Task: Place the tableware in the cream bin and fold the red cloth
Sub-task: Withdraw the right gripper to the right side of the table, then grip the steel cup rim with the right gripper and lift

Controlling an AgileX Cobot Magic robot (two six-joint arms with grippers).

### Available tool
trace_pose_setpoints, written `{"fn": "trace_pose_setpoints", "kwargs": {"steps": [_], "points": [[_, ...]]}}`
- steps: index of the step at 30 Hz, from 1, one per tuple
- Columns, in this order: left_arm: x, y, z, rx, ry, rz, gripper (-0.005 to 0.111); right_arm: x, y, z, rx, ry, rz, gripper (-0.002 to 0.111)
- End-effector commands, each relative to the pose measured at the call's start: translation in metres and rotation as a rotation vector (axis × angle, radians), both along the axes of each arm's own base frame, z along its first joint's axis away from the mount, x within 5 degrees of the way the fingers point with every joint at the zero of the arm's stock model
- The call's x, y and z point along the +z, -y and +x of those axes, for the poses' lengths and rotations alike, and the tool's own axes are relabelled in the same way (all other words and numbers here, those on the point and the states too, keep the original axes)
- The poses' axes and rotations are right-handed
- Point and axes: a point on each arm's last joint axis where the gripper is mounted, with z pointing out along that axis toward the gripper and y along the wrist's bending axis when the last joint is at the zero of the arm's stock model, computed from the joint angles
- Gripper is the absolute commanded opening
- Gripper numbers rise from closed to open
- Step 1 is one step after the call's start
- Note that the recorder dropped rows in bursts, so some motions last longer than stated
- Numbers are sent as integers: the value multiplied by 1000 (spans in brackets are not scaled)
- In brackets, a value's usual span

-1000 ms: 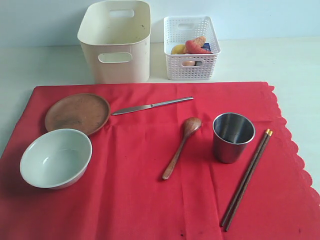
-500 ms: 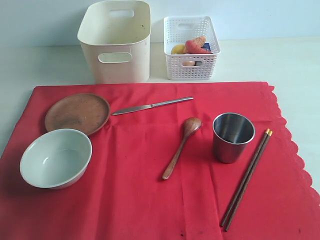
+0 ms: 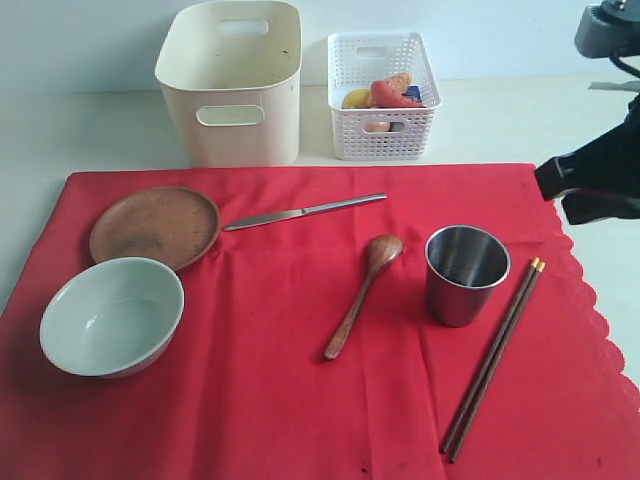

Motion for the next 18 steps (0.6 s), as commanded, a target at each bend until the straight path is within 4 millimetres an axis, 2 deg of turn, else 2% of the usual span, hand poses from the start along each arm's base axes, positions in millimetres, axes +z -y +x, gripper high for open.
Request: {"fn": "trace_pose_setpoints", "kwargs": {"steps": [1, 5, 9, 14, 18], "points": [[0, 0, 0, 2, 7, -12, 1, -11, -3, 6, -27, 42, 54, 25], [0, 0, 0, 2, 7, -12, 1, -18, -8, 15, -49, 60, 82, 46], [0, 0, 0, 2, 7, -12, 1, -30, -15, 24, -20, 32, 97, 60], [0, 0, 0, 2, 7, -12, 1, -56, -20, 36, 39, -17, 41, 61], [0, 0, 0, 2, 7, -12, 1, -82, -24, 52, 23, -18, 17, 61]]}}
